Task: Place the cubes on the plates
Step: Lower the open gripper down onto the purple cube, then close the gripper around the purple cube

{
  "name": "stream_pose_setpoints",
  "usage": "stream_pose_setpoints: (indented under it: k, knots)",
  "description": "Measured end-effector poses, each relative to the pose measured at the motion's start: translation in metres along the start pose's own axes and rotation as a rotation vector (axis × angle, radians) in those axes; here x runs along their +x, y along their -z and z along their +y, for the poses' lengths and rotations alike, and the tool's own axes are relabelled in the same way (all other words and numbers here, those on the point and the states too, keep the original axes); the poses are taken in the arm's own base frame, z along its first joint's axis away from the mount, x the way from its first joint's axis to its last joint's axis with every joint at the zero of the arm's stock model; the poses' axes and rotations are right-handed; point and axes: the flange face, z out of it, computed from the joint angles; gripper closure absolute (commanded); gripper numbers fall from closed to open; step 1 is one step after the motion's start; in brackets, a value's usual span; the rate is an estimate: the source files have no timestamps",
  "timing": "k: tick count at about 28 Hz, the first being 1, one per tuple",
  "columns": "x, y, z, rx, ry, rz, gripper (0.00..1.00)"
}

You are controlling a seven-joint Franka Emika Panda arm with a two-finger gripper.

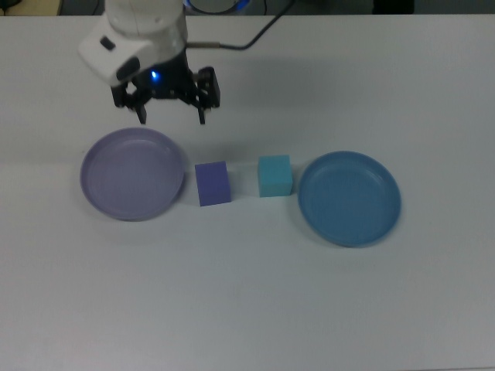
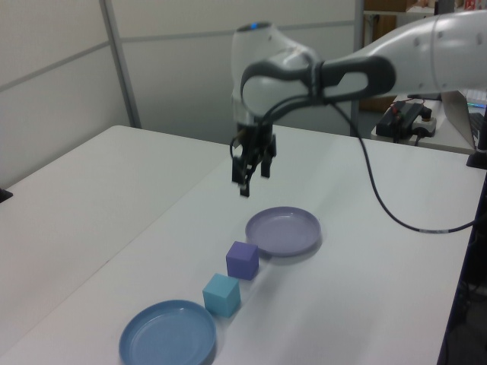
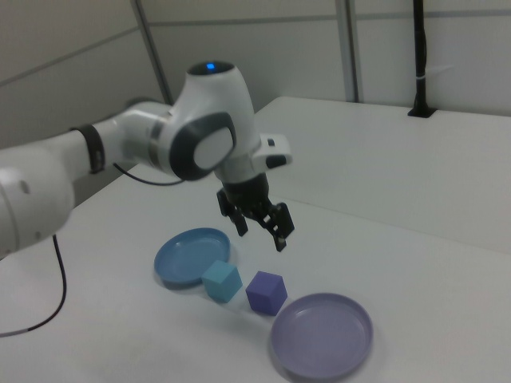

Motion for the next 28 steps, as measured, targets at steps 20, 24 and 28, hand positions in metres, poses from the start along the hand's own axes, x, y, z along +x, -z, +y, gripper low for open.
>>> stream_pose_setpoints:
  k: [20, 24, 28]
  knots:
    - [0.017, -0.138, -0.05, -0.094, 0.158, -0.078, 0.0]
    - [0.016, -0.155, -0.056, -0.109, 0.181, -0.096, 0.0]
    - [0.016, -0.16, -0.056, -0.114, 0.186, -0.103, 0.3]
